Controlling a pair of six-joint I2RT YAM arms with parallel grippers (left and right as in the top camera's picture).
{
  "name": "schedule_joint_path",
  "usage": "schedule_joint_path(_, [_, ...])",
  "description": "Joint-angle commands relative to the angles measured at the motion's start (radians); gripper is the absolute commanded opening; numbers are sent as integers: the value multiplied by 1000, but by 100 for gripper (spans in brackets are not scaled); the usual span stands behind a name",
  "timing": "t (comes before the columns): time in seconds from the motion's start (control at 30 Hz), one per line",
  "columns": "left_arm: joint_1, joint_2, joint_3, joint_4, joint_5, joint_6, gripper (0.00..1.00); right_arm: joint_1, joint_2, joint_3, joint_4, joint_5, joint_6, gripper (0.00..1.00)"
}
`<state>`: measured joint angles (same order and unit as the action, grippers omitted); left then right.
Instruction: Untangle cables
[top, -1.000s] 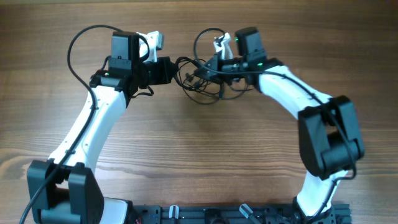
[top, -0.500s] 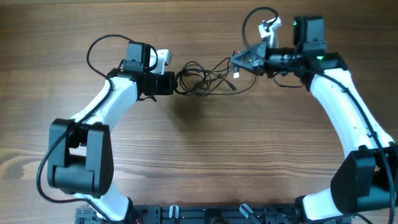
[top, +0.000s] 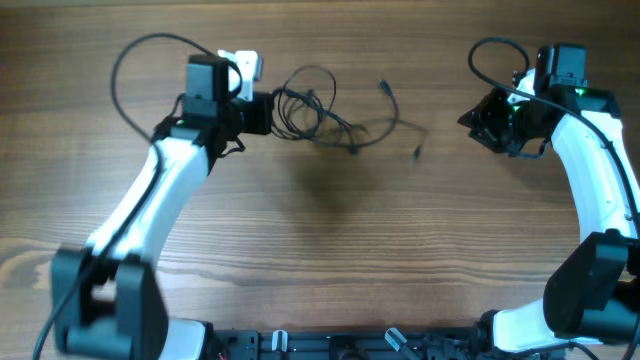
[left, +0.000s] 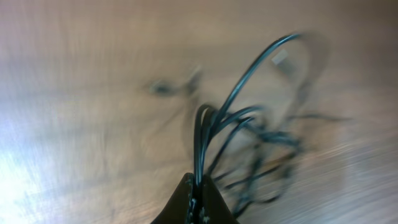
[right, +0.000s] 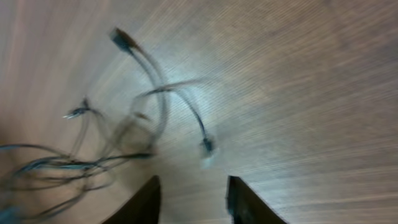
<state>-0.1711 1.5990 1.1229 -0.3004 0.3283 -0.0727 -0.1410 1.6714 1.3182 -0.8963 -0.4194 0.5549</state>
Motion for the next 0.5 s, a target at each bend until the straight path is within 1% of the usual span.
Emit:
schedule_joint_path(0.0, [5, -192, 7, 26, 61, -10, 4, 5, -26, 51, -45, -18, -102, 42])
schedule_joint_path(0.07, [5, -235, 7, 19, 74, -10, 4, 5, -41, 125, -82, -175, -177, 43])
schedule_joint_path(0.1, [5, -235, 7, 3, 126, -10, 4, 8, -47, 151, -88, -296, -227, 43])
schedule_joint_path(0.13, [4, -228, 7, -8, 164, -10, 4, 15, -49, 157, -85, -420, -260, 46])
schedule_joint_path(0.17, [1, -219, 7, -19, 198, -10, 4, 31, -46, 154, -90, -475, -263, 49])
schedule_joint_path(0.2, [-4, -213, 7, -26, 199, -11, 4, 55, -44, 145, -96, -481, -263, 53])
schedule_joint_path(0.23, [-8, -208, 7, -30, 199, -15, 4, 82, -43, 135, -97, -481, -264, 54])
schedule_joint_path(0.3, [-8, -176, 6, -57, 199, -80, 4, 177, -42, 76, -30, -480, -212, 54])
schedule_joint_path(0.37, [-13, -106, 6, -82, 199, -149, 4, 266, -42, 2, 101, -468, -89, 50])
schedule_joint_path(0.4, [-18, -74, 6, -82, 206, -157, 4, 293, -42, -24, 156, -460, -47, 50])
schedule_joint_path(0.43, [-22, -32, 6, -74, 245, -175, 4, 331, -41, -69, 252, -436, 28, 50])
schedule_joint_path(0.47, [-21, 19, 6, -43, 371, -183, 4, 359, -41, -105, 332, -420, 89, 50])
